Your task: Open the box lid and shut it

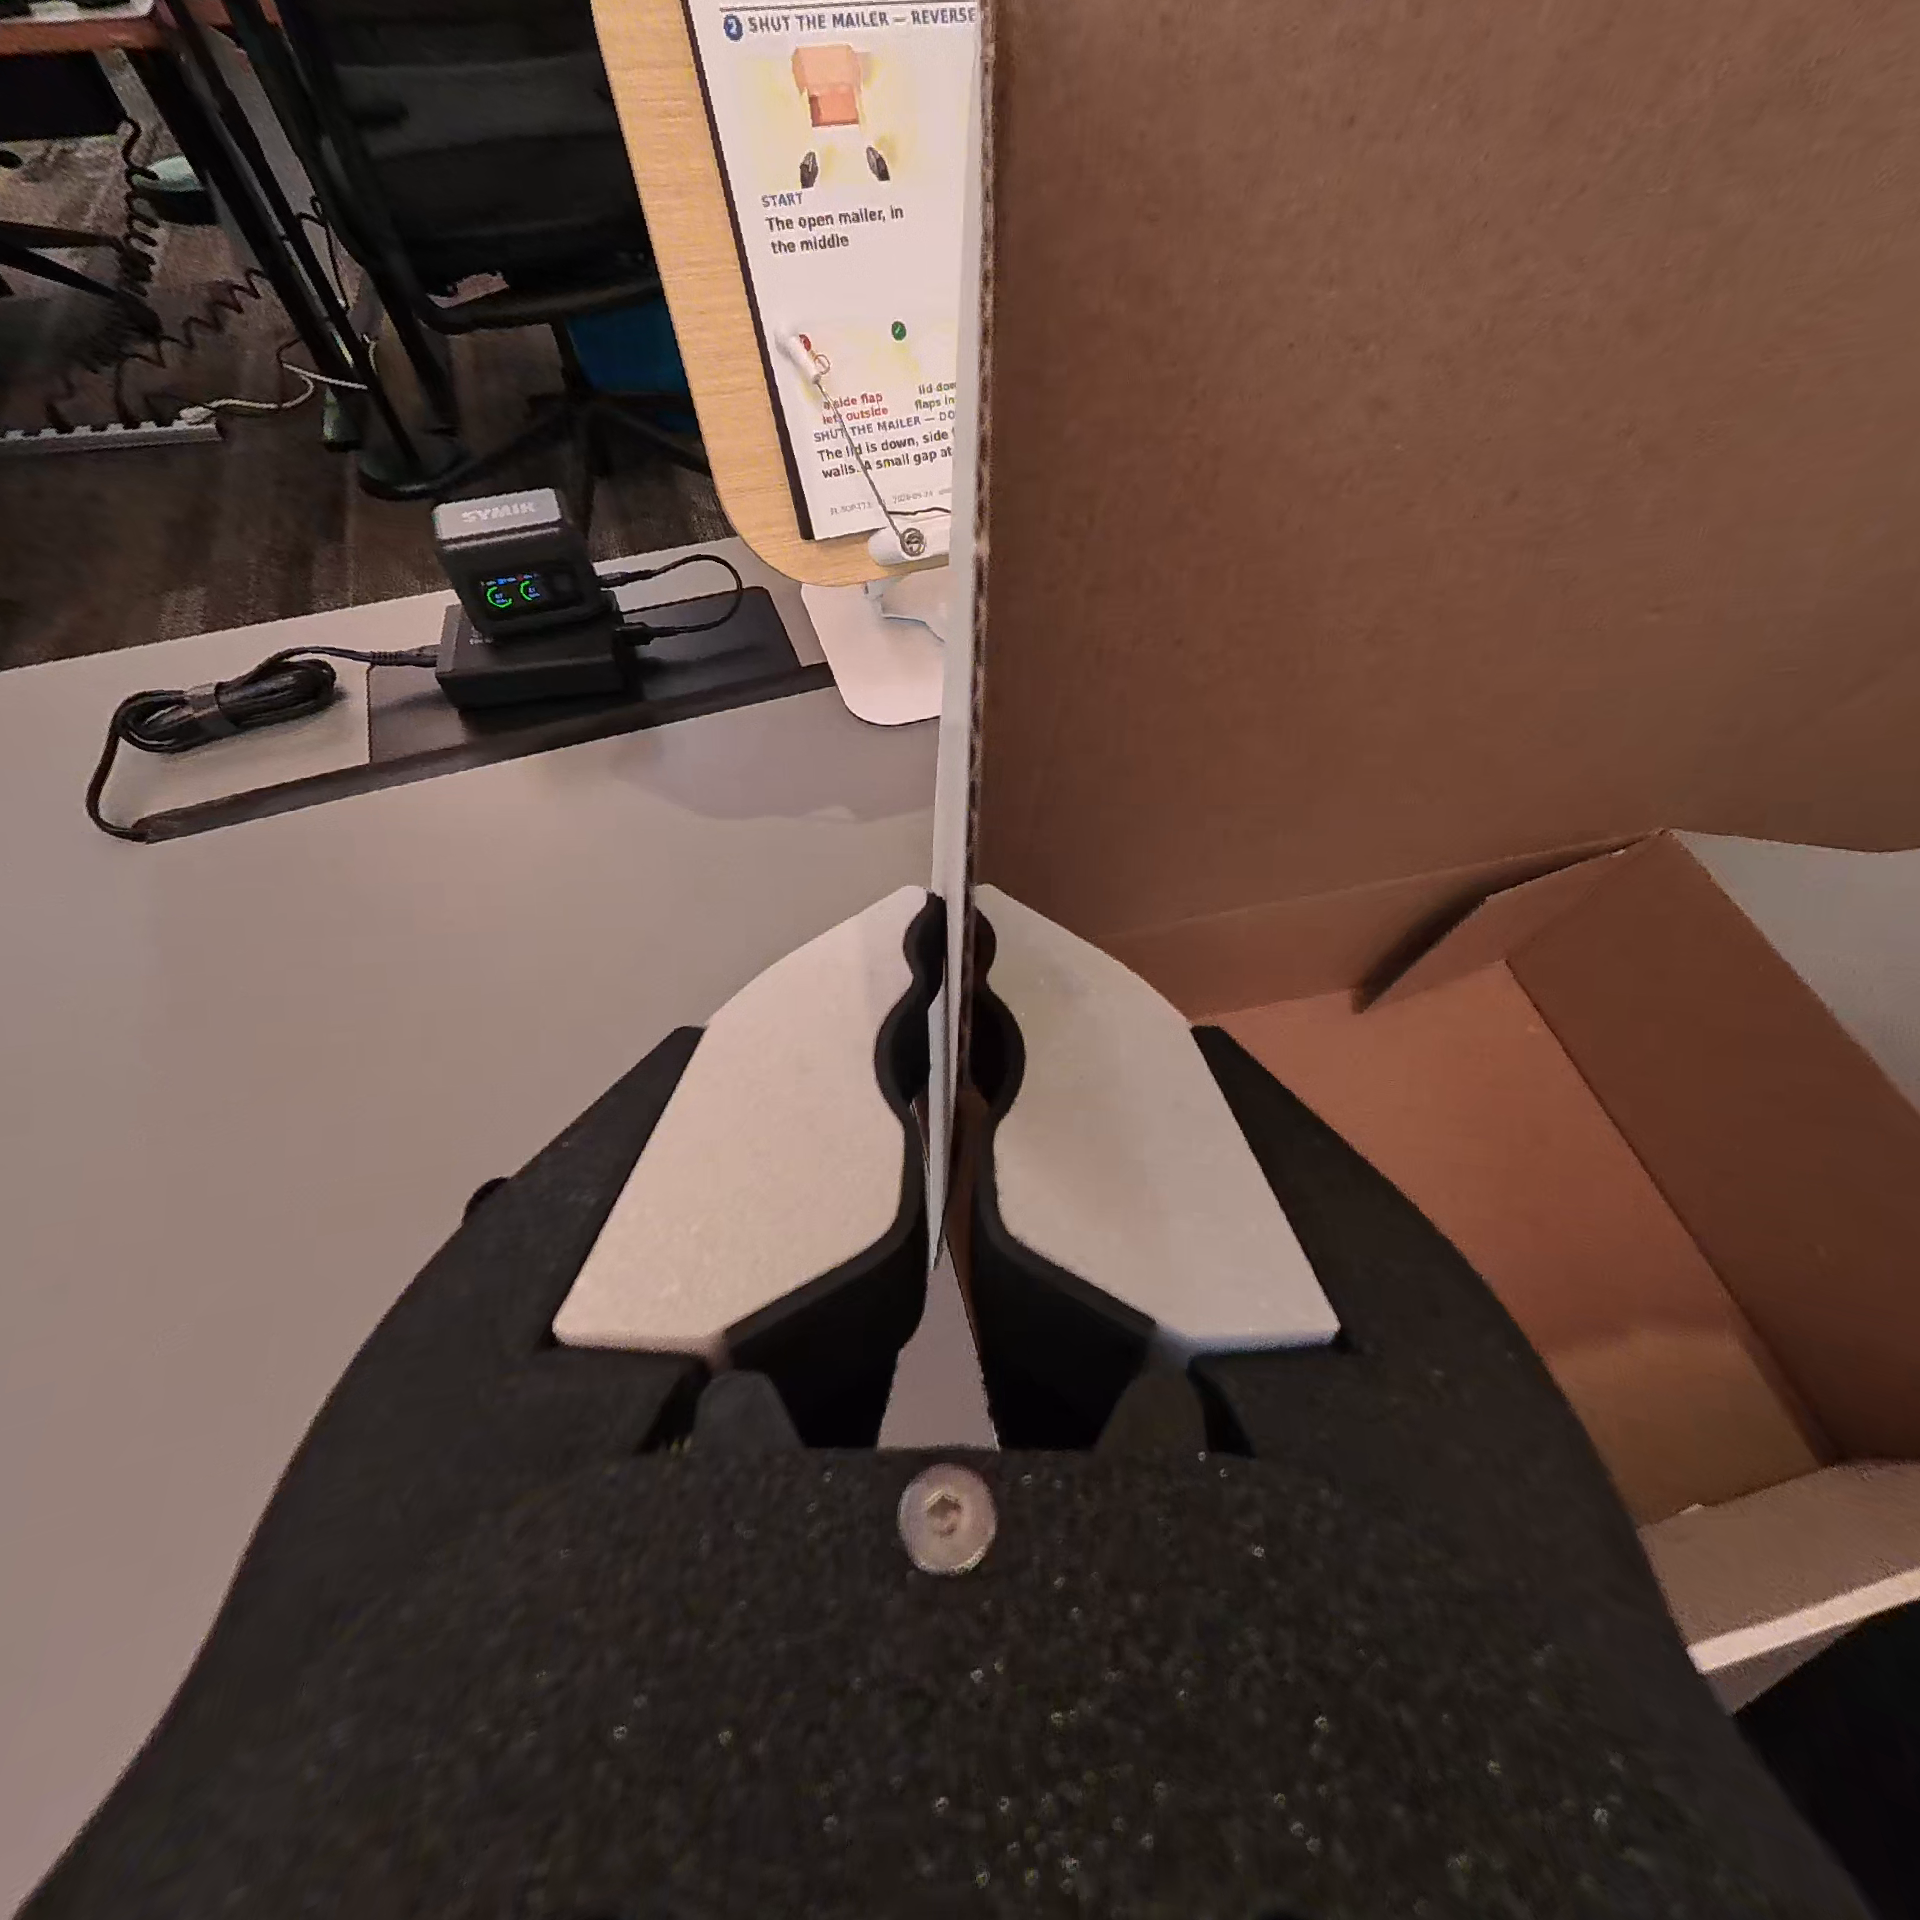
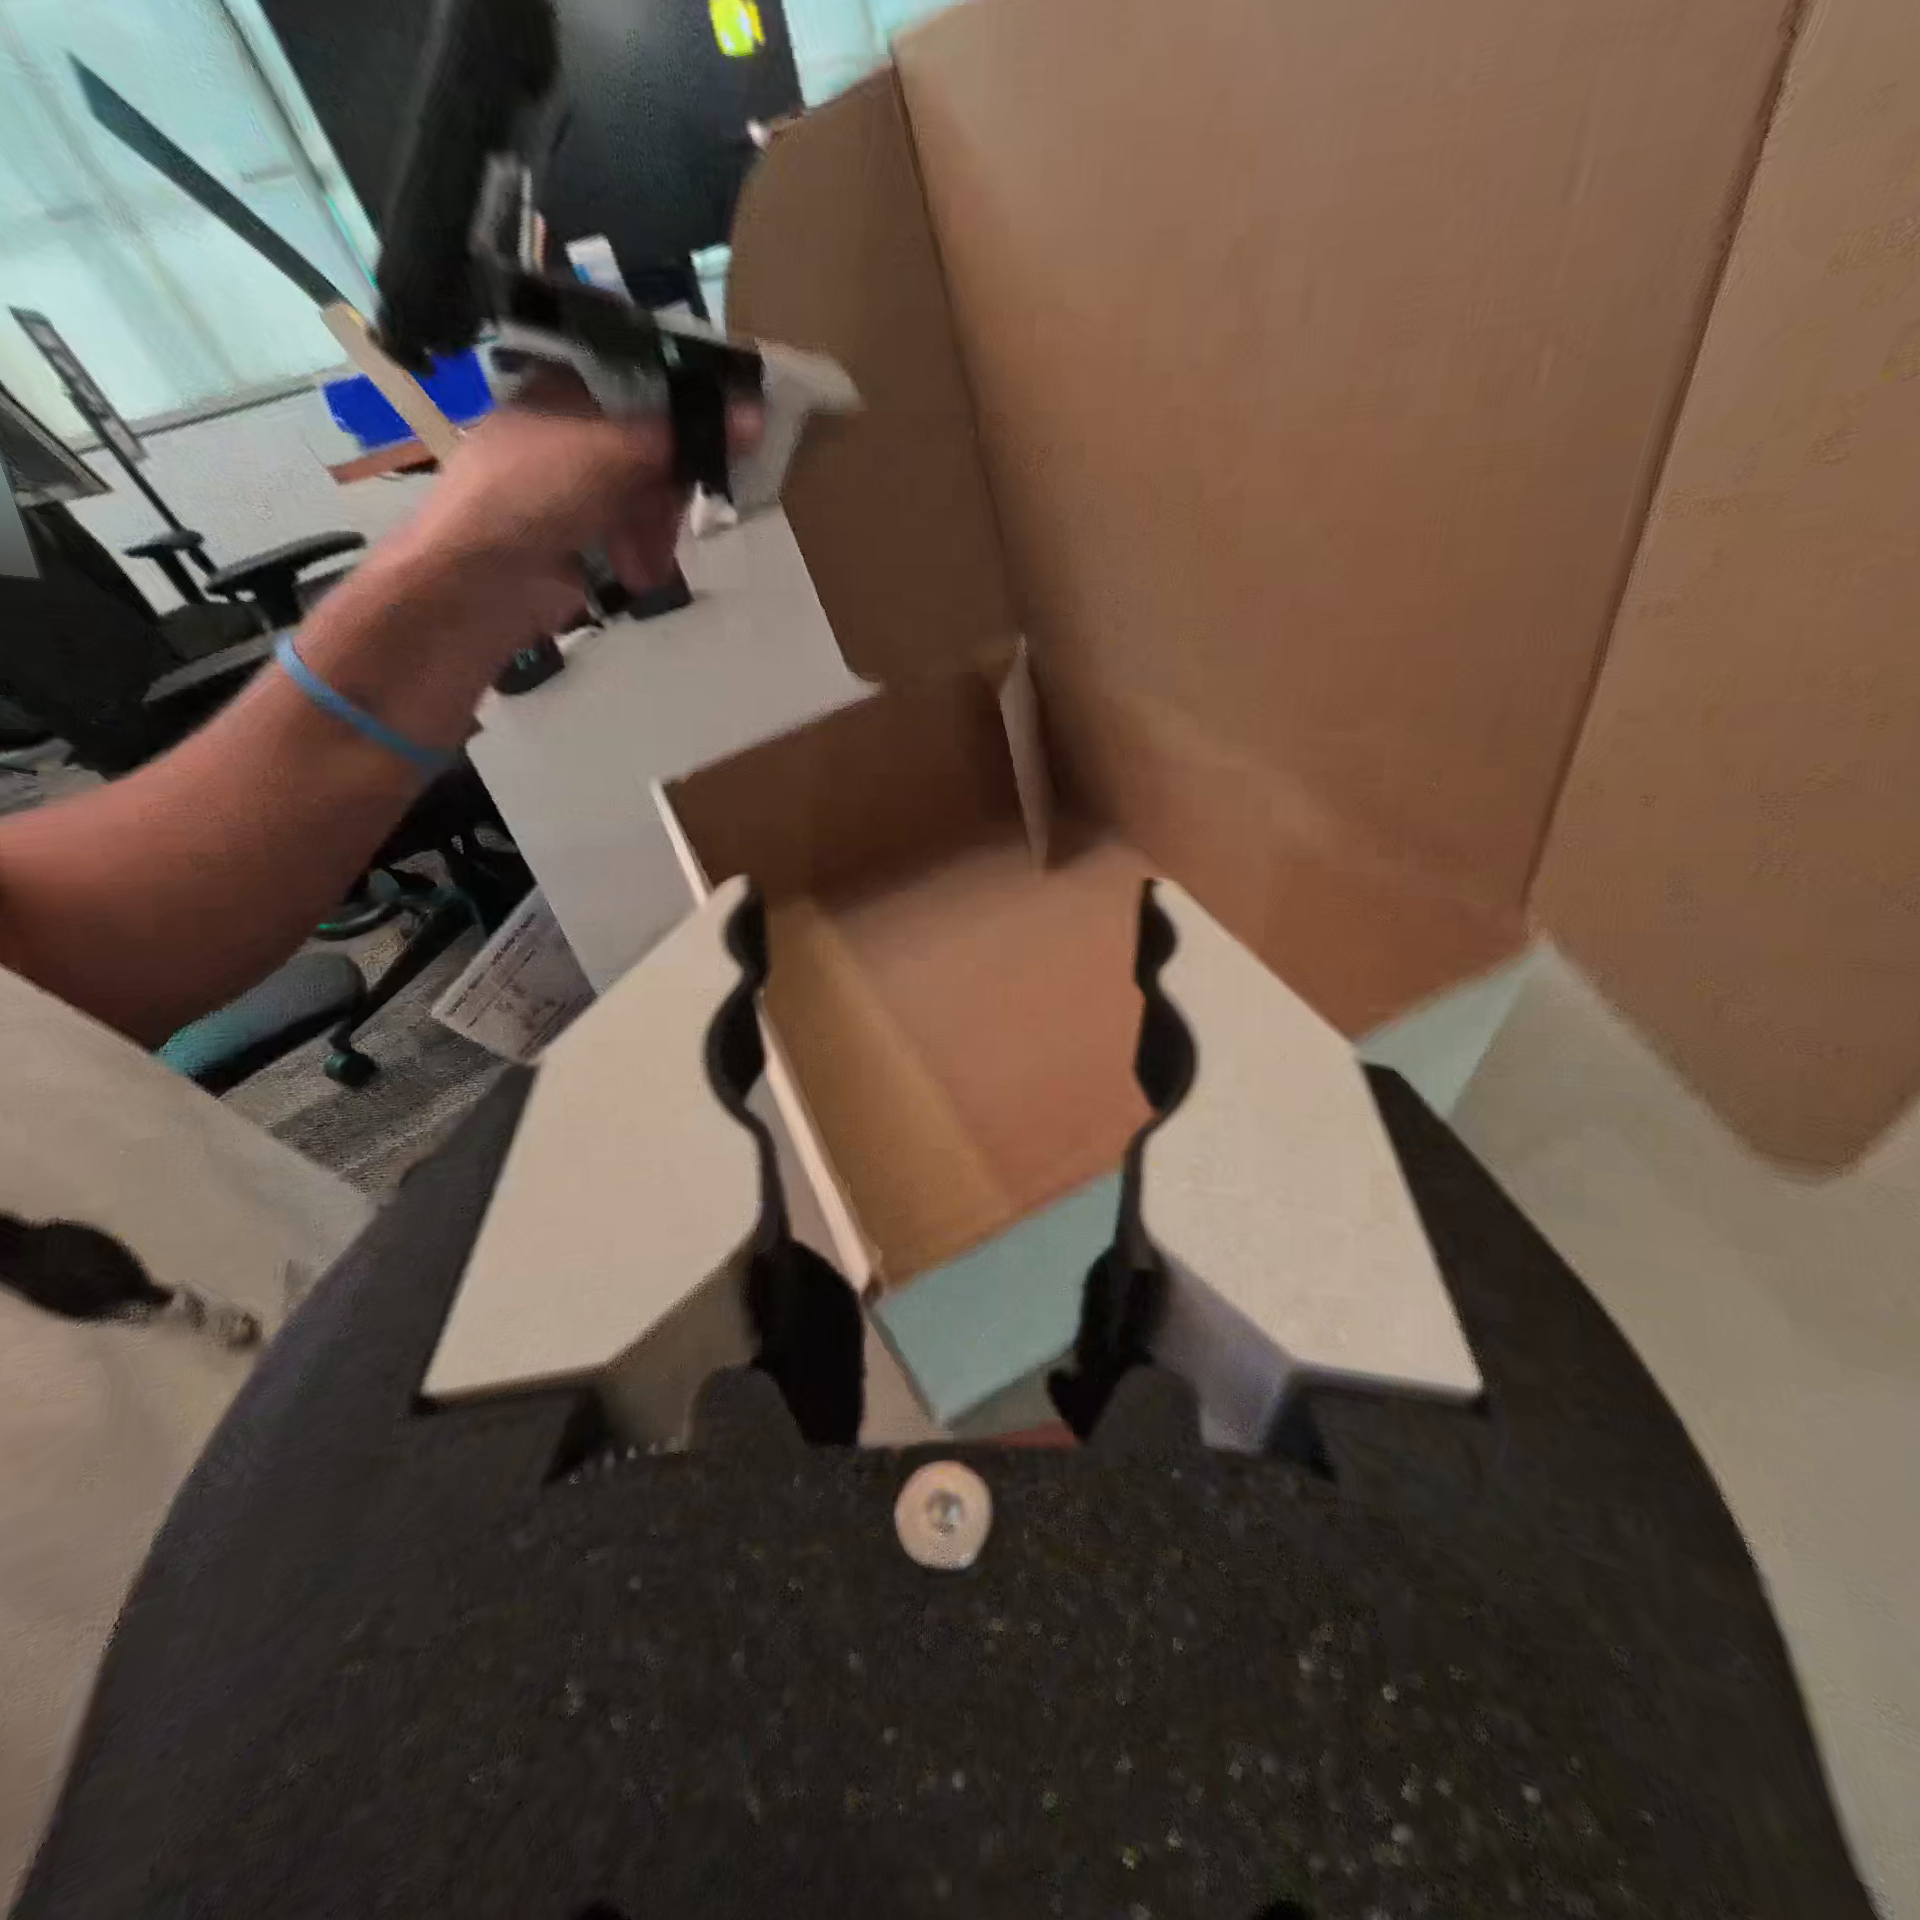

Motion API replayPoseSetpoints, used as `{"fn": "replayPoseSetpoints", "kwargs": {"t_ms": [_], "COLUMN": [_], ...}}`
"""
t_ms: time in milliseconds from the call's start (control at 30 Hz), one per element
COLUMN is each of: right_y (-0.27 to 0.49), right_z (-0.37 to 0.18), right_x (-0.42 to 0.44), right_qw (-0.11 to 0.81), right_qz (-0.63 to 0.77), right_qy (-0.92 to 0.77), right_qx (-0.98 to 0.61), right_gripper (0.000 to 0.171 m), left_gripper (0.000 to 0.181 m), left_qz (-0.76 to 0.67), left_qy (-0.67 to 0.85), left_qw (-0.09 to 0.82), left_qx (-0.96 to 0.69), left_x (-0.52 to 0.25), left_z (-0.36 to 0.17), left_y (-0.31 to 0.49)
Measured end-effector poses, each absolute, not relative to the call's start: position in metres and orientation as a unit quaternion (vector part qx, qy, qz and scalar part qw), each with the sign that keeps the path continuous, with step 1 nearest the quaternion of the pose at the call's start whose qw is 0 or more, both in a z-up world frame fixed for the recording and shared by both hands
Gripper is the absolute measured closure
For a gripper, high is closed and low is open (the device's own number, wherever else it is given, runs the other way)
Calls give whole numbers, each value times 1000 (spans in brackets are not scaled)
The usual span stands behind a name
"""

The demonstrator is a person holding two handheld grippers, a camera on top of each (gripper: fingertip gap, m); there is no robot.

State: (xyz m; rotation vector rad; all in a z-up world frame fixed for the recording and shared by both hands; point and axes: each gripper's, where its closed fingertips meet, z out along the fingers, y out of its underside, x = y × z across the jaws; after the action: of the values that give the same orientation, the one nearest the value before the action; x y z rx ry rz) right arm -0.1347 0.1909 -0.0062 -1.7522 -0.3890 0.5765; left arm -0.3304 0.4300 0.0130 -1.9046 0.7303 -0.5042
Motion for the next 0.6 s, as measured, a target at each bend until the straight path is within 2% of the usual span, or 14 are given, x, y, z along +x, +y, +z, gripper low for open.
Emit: {"fn": "replayPoseSetpoints", "kwargs": {"t_ms": [33,67,167,300,433,500,533,600], "right_y": [204,224,299,368,399,413,417,423], "right_z": [3,2,-31,-95,-121,-126,-124,-122], "right_x": [-145,-160,-218,-270,-288,-281,-276,-262], "right_qw": [582,563,493,363,329,345,364,377], "right_qz": [235,209,135,140,134,86,69,27], "right_qy": [-187,-217,-289,-329,-349,-347,-346,-348], "right_qx": [-756,-770,-809,-860,-867,-868,-862,-858], "right_gripper": [115,118,117,120,136,162,168,170], "left_gripper": [180,180,180,180,180,180,179,180], "left_qz": [-208,-208,-204,-205,-213,-213,-211,-217], "left_qy": [302,302,303,303,300,301,302,304], "left_qw": [497,496,496,497,494,496,497,495], "left_qx": [-787,-787,-788,-787,-788,-787,-786,-784], "left_x": [-330,-330,-330,-329,-330,-329,-330,-330], "left_z": [13,13,13,13,13,13,13,13], "left_y": [430,430,429,426,424,425,425,425]}}
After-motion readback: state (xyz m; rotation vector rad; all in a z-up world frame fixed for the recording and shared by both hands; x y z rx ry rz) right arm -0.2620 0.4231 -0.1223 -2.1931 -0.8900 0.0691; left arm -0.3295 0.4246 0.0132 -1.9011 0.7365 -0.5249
